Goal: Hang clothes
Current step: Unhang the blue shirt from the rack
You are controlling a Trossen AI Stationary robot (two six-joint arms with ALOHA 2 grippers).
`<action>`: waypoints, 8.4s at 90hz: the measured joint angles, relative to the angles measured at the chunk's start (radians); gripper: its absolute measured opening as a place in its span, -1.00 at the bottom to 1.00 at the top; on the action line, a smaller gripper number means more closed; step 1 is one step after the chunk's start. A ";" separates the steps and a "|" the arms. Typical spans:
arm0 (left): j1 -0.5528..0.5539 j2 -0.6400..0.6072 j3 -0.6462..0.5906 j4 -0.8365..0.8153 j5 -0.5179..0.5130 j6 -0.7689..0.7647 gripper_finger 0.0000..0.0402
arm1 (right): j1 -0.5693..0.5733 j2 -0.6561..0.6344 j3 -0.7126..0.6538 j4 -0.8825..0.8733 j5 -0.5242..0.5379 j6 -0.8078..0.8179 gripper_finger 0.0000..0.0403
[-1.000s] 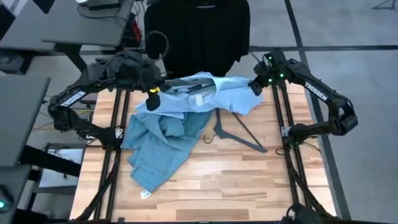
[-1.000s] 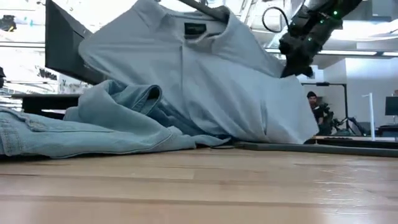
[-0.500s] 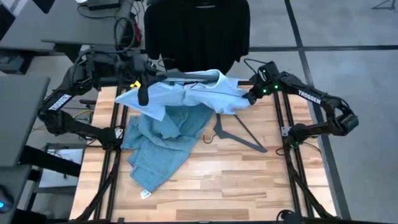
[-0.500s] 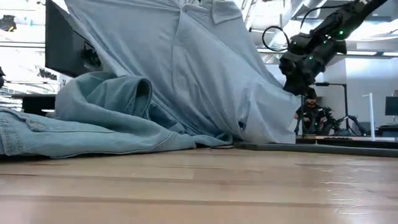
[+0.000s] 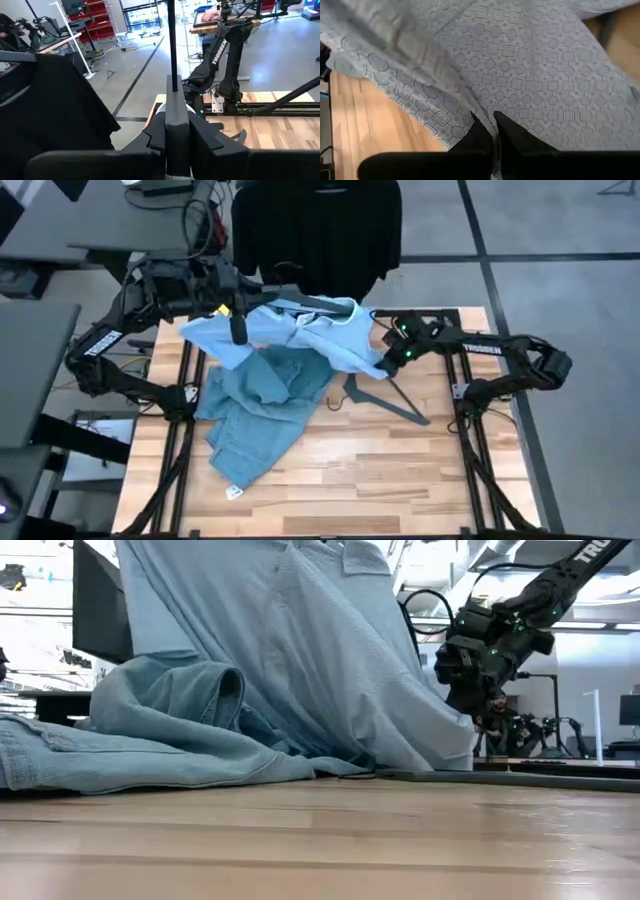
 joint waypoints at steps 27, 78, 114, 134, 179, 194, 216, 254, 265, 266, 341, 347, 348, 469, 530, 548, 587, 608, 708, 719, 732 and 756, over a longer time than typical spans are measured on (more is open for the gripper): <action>-0.007 0.066 0.010 -0.065 -0.031 0.030 -0.87 | 0.003 -0.011 0.153 -0.078 -0.146 0.086 -1.00; -0.009 0.138 0.007 -0.144 -0.031 0.074 -0.87 | -0.029 -0.014 0.598 -0.097 -0.369 0.154 -0.10; -0.008 0.134 0.005 -0.174 -0.031 0.082 -0.87 | 0.006 -0.017 0.858 -0.950 0.104 -0.399 -0.06; -0.009 0.133 0.005 -0.175 -0.029 0.088 -0.87 | 0.032 -0.020 0.872 -0.774 0.247 -0.273 -0.11; -0.055 0.190 0.004 -0.133 0.041 0.116 -0.87 | 0.082 0.207 1.160 -0.692 0.155 0.008 -0.12; -0.055 0.218 0.004 -0.119 0.038 0.140 -0.87 | 0.096 0.334 1.341 -0.898 0.222 -0.038 -0.12; -0.055 0.217 0.004 -0.103 0.036 0.176 -0.87 | 0.131 0.450 1.470 -1.043 0.251 -0.036 -0.12; -0.055 0.218 0.004 -0.103 0.034 0.224 -0.87 | 0.155 0.469 1.472 -1.078 0.271 0.079 -0.12; -0.055 0.218 0.004 -0.101 0.035 0.242 -0.87 | 0.162 0.468 1.425 -1.036 0.268 0.122 -0.12; -0.055 0.218 0.004 -0.101 0.035 0.244 -0.87 | 0.163 0.468 1.418 -1.032 0.268 0.126 -0.12; 0.013 0.173 -0.002 -0.127 -0.064 0.208 -0.87 | 0.140 0.446 1.013 -0.740 0.258 0.030 -0.99; 0.019 0.168 -0.002 -0.141 -0.062 0.203 -0.87 | 0.148 0.446 0.965 -0.659 0.223 0.048 -0.99; 0.020 0.167 -0.002 -0.144 -0.061 0.202 -0.87 | 0.149 0.446 0.958 -0.646 0.220 0.050 -0.99; 0.063 0.062 0.004 0.486 -0.059 0.180 -0.98 | 0.304 0.456 0.291 1.334 0.008 0.699 -1.00; 0.067 0.048 0.007 0.167 -0.057 0.111 -0.99 | 0.268 0.393 0.295 1.029 -0.182 0.559 -1.00; 0.066 0.084 0.010 -0.010 -0.058 0.042 -1.00 | 0.258 0.306 0.295 0.686 -0.186 0.335 -1.00; 0.071 0.222 0.009 -0.370 -0.056 -0.186 -0.92 | 0.201 0.219 0.295 0.451 -0.209 0.191 -0.89; 0.070 0.331 0.008 -0.489 0.031 -0.297 -0.59 | 0.155 0.219 0.345 0.293 -0.271 0.056 -0.39; 0.506 0.618 -0.073 -0.281 0.448 0.064 -0.49 | -0.129 0.304 0.525 0.129 -0.205 0.213 0.10; 0.503 0.671 -0.112 -0.249 0.498 0.072 -0.49 | -0.066 0.396 0.522 0.063 -0.206 0.259 0.10; 0.478 0.715 -0.172 -0.245 0.515 0.094 -0.49 | 0.031 0.481 0.521 0.021 -0.210 0.263 0.10; 0.430 0.727 -0.220 -0.194 0.518 0.111 -0.49 | 0.065 0.567 0.556 0.209 -0.184 0.312 0.02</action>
